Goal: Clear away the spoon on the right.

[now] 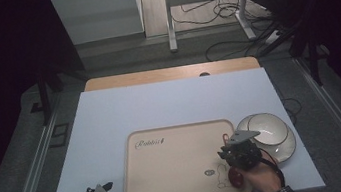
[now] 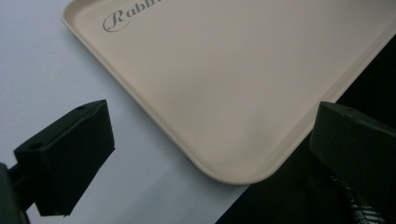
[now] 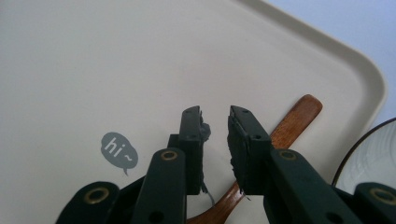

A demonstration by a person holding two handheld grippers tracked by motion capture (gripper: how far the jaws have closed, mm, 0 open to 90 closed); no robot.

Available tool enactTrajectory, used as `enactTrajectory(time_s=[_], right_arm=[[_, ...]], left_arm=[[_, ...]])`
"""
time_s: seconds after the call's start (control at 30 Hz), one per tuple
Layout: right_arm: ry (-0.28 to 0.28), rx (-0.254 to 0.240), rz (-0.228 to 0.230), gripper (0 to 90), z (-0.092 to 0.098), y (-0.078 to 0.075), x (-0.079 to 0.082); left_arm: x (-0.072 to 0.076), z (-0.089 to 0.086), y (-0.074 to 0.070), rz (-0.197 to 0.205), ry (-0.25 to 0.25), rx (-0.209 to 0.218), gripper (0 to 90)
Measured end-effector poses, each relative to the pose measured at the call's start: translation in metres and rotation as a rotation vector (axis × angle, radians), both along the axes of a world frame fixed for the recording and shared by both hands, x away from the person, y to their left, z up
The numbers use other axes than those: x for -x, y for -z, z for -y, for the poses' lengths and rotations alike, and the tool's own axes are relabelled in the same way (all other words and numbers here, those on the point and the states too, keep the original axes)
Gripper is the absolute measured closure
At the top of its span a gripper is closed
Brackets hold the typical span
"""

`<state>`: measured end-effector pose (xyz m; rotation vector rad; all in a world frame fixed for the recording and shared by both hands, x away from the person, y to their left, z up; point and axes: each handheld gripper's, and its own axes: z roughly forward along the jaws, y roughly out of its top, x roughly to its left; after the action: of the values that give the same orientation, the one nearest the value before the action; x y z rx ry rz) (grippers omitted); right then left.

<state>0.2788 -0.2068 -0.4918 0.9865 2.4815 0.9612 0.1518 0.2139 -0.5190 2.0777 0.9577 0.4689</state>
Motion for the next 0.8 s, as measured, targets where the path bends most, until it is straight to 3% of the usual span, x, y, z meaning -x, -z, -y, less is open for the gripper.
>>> enactTrajectory(time_s=[0.5,0.8], right_arm=[[0.01,-0.012,0.008,64.4,0.003,-0.006,0.006],[0.013,-0.028,0.029,53.9,0.004,-0.011,0.011]], left_arm=[[0.0,-0.002,0.0,0.001,-0.01,0.014,0.0],[0.002,-0.009,-0.002,0.024,-0.03,0.081,0.0]])
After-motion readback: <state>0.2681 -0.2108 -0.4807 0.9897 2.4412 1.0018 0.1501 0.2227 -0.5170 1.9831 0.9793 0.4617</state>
